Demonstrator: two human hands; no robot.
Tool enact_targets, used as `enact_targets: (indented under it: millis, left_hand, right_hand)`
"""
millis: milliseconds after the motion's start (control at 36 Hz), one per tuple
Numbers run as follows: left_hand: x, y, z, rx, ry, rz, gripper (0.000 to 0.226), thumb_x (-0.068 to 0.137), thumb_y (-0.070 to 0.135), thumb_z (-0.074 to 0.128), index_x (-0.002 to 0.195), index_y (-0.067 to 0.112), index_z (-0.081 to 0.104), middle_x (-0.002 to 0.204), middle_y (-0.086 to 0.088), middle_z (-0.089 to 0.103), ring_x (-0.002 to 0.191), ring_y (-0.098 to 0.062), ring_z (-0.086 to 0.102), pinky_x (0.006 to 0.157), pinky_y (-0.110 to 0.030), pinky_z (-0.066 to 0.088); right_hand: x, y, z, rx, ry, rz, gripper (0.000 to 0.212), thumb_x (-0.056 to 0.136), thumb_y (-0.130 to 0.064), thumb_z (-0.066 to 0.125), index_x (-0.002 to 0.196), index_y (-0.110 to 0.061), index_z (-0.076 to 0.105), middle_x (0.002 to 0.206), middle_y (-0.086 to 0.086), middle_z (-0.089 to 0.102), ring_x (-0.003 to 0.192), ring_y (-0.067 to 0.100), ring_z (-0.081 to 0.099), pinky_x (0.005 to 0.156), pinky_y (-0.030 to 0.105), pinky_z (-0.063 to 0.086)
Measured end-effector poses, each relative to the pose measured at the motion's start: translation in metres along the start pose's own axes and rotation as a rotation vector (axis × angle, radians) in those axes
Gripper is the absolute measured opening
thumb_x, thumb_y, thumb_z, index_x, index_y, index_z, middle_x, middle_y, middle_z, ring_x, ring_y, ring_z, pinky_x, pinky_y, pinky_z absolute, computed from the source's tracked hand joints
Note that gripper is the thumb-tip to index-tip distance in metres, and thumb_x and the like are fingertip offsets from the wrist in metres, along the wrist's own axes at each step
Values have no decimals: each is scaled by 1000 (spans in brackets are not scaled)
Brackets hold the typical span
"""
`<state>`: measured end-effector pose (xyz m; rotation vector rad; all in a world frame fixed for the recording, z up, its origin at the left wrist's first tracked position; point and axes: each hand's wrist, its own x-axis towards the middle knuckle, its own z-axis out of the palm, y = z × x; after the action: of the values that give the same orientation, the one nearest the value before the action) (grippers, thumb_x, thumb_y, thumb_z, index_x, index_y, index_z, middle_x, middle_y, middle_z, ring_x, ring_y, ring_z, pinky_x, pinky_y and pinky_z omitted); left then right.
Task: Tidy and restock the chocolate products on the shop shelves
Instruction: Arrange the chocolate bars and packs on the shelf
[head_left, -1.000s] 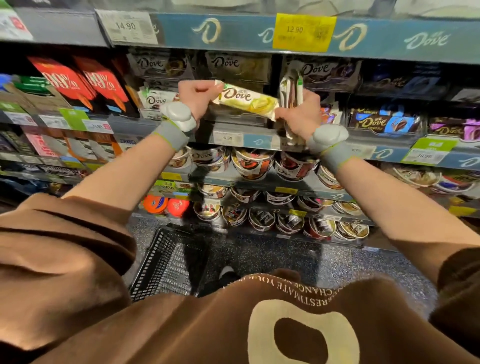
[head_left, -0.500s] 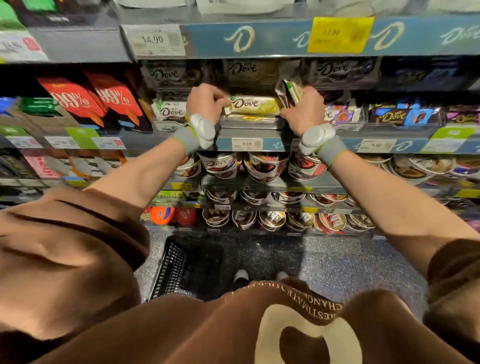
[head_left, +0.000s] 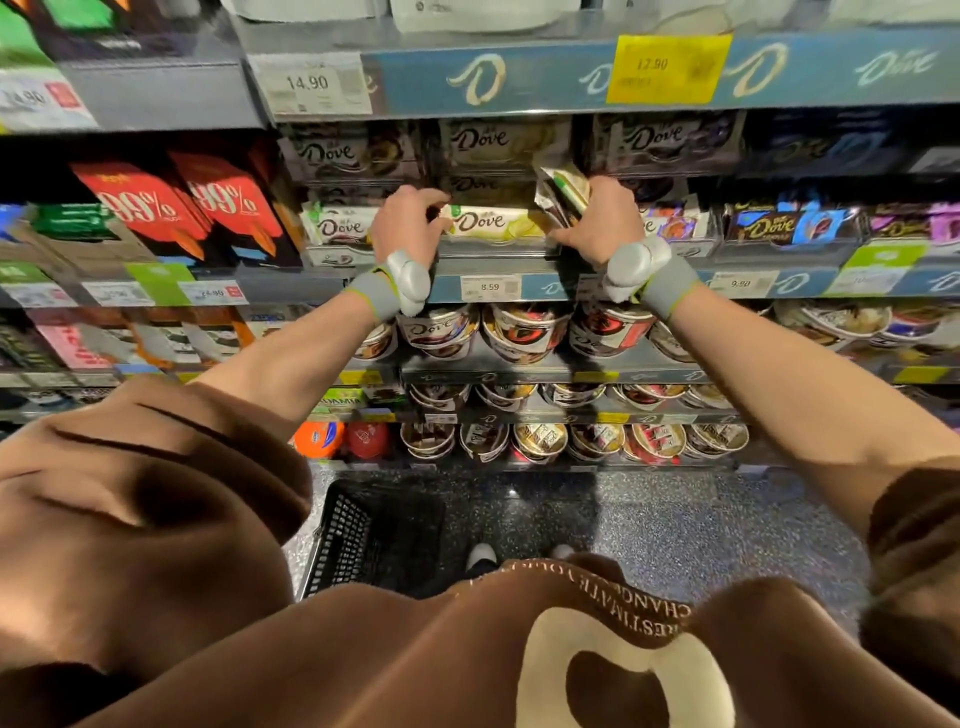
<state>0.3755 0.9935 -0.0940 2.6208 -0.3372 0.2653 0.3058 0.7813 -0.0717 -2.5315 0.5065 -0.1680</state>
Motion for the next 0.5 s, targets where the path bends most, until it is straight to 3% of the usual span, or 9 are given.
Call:
enact_targets:
  millis: [56,167,222,250,333,500]
  left_hand:
    - [-1,-1,2,39,-19,42,27,93,27,58,119,27,65,116,-8,60,107,-27,57,81,-34,44]
    - [1,-4,3,48,-67,64,29,95,20,55,121,27,64,120,-8,58,110,-29,56,85,-38,47]
    - [1,-6,3,29,-90,67,31,94,17,54,122,27,63,121,-9,58,109,-31,57,87,-40,49]
    - [1,-7,3,25,-98,69,32,94,15,54,122,27,63,120,-10,58,109,-31,57,88,-41,49]
    - [-2,-11,2,15,-106,88,37,92,11,54,125,26,61,120,-11,57,109,-33,56,90,-42,48]
    - [-16,-12,5,-51,-25,114,37,89,9,54,124,20,60,122,-8,55,111,-27,54,94,-39,45]
  right_hand:
    - [1,4,-2,73,-29,-16,50,67,-32,84,97,-3,57,97,12,62,87,25,59,73,36,50]
    - [-12,12,-13,523,-221,100,42,71,-34,82,87,-10,51,75,-1,53,61,0,50,57,16,44]
    - [-17,23,-13,774,-380,190,55,65,-40,85,98,-6,57,84,6,62,67,10,58,67,26,52]
    - [-20,28,-13,920,-459,203,51,69,-36,83,99,-5,58,84,8,63,65,15,59,65,30,53]
    - [-28,33,-13,1259,-643,297,19,89,-26,63,90,-8,58,76,5,59,61,14,56,56,25,51]
    - [-33,44,-15,1577,-672,382,31,89,-34,56,83,-6,68,78,9,63,67,19,60,66,30,53]
